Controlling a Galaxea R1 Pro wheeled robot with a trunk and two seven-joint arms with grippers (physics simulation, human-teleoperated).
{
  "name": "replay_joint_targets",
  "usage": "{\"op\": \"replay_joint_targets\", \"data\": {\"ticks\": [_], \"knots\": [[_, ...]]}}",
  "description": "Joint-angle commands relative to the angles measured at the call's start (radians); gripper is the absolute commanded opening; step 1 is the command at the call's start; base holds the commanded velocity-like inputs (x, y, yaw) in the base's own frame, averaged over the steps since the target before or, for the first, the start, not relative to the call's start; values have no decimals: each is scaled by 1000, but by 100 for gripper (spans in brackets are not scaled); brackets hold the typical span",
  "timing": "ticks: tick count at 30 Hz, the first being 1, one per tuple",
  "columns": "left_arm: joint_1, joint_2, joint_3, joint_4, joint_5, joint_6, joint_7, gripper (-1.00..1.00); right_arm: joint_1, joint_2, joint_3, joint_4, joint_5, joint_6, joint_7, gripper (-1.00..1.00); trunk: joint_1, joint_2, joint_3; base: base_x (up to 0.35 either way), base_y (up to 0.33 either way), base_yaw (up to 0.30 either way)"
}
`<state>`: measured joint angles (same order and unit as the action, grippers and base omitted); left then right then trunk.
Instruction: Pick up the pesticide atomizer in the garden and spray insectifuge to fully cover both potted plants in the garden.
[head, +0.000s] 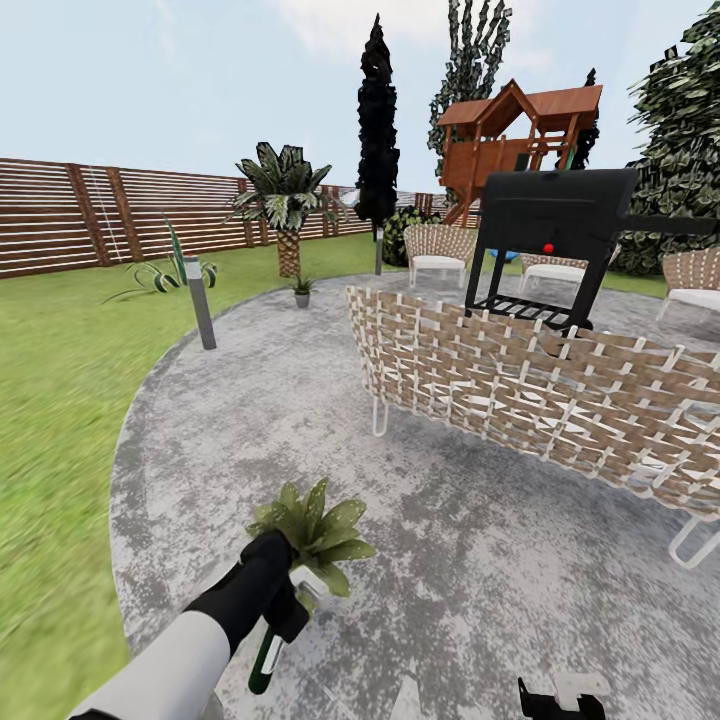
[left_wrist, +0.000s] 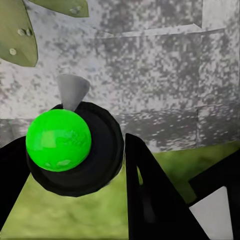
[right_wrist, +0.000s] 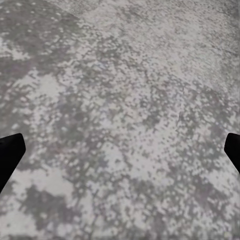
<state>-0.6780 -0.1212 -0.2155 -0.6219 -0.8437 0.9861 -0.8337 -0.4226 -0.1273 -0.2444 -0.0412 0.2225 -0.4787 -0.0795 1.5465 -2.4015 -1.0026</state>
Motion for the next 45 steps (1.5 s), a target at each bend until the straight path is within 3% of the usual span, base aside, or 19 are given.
{"op": "replay_joint_targets", "data": {"ticks": [1, 7, 12, 15, 18, 23, 25, 28, 30, 45], "knots": [[0, 0, -1, -4, -10, 2, -8, -100, -1, 0, -6, 1, 11, -3, -5, 100, 0, 0, -1, 0, 0, 0], [0, -21, 3, -85, -4, 4, -5, -100, -1, 0, -6, 1, 11, -3, -5, 100, 0, 0, -1, 0, 0, 0], [0, -15, 0, -87, 58, 3, -5, -100, -1, 0, -6, 1, 10, -3, -5, 100, 0, 0, -1, 0, 0, -20], [2, -5, -2, -18, 62, 1, 15, -100, -1, 0, -6, 1, 10, -3, -5, 100, 0, 0, -1, 0, 0, -192], [6, -2, -2, 58, 64, 0, 102, -100, -1, 0, -6, 1, 11, -3, -5, 100, 0, 0, -1, 0, 0, -35], [23, -1, 0, 71, 69, -14, 152, -100, -1, 0, -6, 1, 11, -3, -5, 100, 0, 0, -1, 0, 0, -4], [23, -3, 20, 65, 69, -40, 155, -100, -1, 0, -6, 1, 11, -3, -5, 100, 0, 0, -1, 0, 0, 0], [23, -8, 101, 41, 68, -57, 167, -100, -1, 0, -6, 1, 11, -3, -5, 100, 0, 0, -1, 0, 0, 0], [23, -8, 121, 12, 68, -63, 184, -100, -1, 0, -6, 1, 11, -3, -5, 100, 0, 0, -1, 0, 0, 0], [23, -20, 128, -5, 71, -66, 206, -100, -1, 1, -6, 1, 11, -3, -5, 100, 0, 0, -1, 0, 0, 0]]}}
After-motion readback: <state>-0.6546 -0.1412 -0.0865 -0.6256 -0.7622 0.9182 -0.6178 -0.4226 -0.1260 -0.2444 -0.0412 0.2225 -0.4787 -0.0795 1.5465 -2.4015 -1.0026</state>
